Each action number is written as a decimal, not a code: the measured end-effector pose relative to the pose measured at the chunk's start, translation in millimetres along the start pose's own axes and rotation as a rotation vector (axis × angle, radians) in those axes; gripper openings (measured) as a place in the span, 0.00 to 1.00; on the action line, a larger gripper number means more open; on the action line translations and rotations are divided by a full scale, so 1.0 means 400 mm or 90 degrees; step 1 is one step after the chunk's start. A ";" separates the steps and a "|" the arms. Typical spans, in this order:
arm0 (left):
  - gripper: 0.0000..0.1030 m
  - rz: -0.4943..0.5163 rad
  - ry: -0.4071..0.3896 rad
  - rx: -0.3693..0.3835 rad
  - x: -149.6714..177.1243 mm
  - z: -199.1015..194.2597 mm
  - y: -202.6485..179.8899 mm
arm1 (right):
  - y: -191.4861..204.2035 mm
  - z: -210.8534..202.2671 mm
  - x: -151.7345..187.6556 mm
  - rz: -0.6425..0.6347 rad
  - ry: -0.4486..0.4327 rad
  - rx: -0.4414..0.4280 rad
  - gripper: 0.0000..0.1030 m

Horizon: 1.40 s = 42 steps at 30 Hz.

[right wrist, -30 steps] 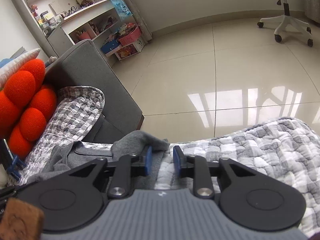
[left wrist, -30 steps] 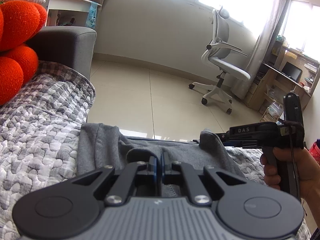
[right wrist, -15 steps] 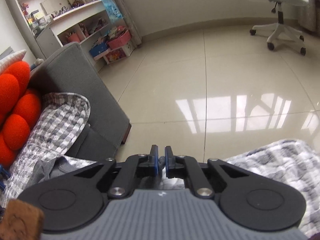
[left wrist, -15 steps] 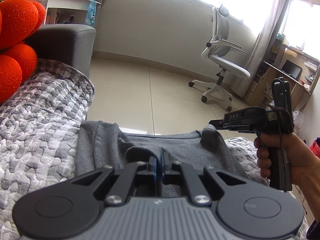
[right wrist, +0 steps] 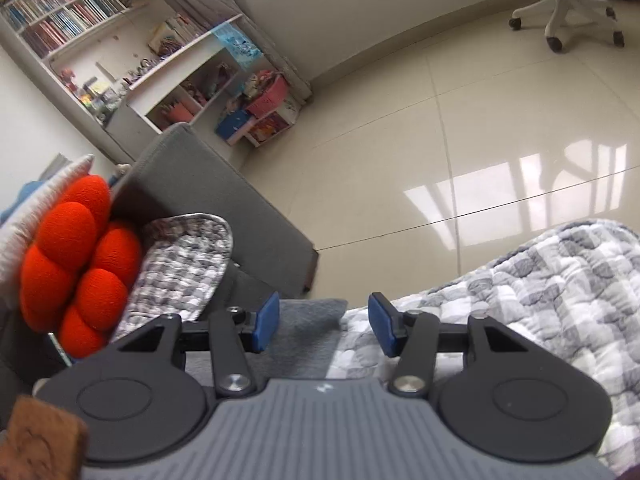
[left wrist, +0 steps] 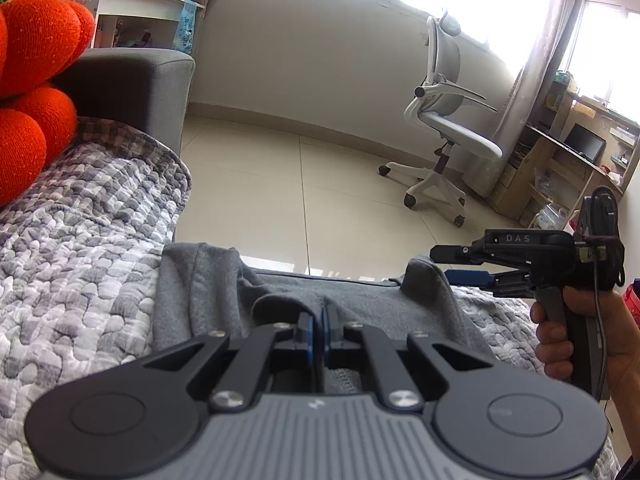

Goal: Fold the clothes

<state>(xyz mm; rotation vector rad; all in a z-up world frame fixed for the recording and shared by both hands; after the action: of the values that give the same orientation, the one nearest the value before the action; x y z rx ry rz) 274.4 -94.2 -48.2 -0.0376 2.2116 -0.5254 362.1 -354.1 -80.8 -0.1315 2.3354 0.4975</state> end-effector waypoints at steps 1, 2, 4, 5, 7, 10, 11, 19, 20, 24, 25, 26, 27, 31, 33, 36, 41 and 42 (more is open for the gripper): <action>0.04 -0.001 -0.001 -0.001 0.000 0.000 0.000 | 0.003 0.000 0.003 -0.002 0.001 -0.004 0.51; 0.04 -0.004 -0.009 -0.005 -0.002 -0.005 0.000 | 0.006 -0.001 0.007 -0.004 0.001 -0.009 0.46; 0.04 -0.011 -0.023 -0.012 -0.007 -0.014 -0.001 | 0.014 -0.001 0.010 -0.013 0.000 -0.007 0.04; 0.04 -0.012 -0.032 -0.012 -0.011 -0.022 -0.003 | 0.017 -0.004 0.005 -0.017 -0.012 0.009 0.04; 0.04 -0.006 -0.053 -0.010 -0.021 -0.038 -0.010 | 0.007 -0.020 -0.003 -0.006 -0.041 0.030 0.03; 0.04 0.014 -0.045 -0.022 -0.016 -0.021 -0.012 | -0.026 -0.022 0.008 -0.017 -0.046 0.097 0.00; 0.04 0.020 -0.033 -0.032 -0.008 -0.009 -0.009 | -0.031 -0.018 0.015 -0.021 -0.042 0.103 0.00; 0.04 -0.017 -0.037 -0.022 -0.010 -0.010 0.014 | 0.012 -0.062 0.026 0.002 -0.052 -0.022 0.46; 0.04 -0.015 -0.035 -0.025 -0.008 -0.008 0.013 | 0.029 -0.050 0.033 -0.022 -0.027 -0.020 0.46; 0.04 -0.007 -0.039 -0.031 -0.003 -0.009 0.006 | 0.071 -0.031 0.049 -0.106 -0.011 0.025 0.01; 0.04 -0.007 -0.042 -0.032 -0.004 -0.011 0.003 | 0.065 -0.034 0.046 -0.097 -0.017 0.032 0.02; 0.04 -0.009 -0.049 -0.029 -0.007 -0.015 0.003 | 0.055 -0.041 0.045 -0.086 -0.028 0.037 0.01; 0.04 -0.011 -0.054 -0.027 -0.010 -0.019 0.002 | 0.040 -0.052 0.046 -0.071 -0.043 0.040 0.01; 0.04 0.006 -0.052 -0.047 -0.003 -0.007 0.000 | -0.009 -0.068 0.066 -0.024 -0.066 0.037 0.00; 0.04 0.012 -0.047 -0.053 0.003 -0.001 0.002 | -0.020 -0.062 0.074 -0.028 -0.066 0.053 0.00; 0.05 0.004 -0.035 -0.039 0.005 0.002 0.006 | -0.030 -0.078 0.067 -0.007 -0.086 0.051 0.01; 0.06 -0.026 -0.028 -0.039 0.001 0.004 0.020 | 0.016 -0.086 0.033 -0.033 -0.084 -0.008 0.45; 0.05 -0.026 -0.029 -0.038 0.000 0.003 0.019 | 0.034 -0.077 0.029 -0.055 -0.073 -0.008 0.51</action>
<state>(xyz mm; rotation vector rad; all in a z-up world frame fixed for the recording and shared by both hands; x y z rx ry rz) 276.4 -87.5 -51.8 -0.1255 2.1854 -0.4760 330.6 -353.1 -64.3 -0.2034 2.2045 0.4638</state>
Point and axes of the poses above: each gripper's, at about its wrist camera, not at the fingertips, and z roughly the way its jaws point, y to its left, x to its underside, the point moved 4 cm from there along z, roughly the way its jaws point, and after that the axes turned 9 degrees about -z, right-handed, at the moved point
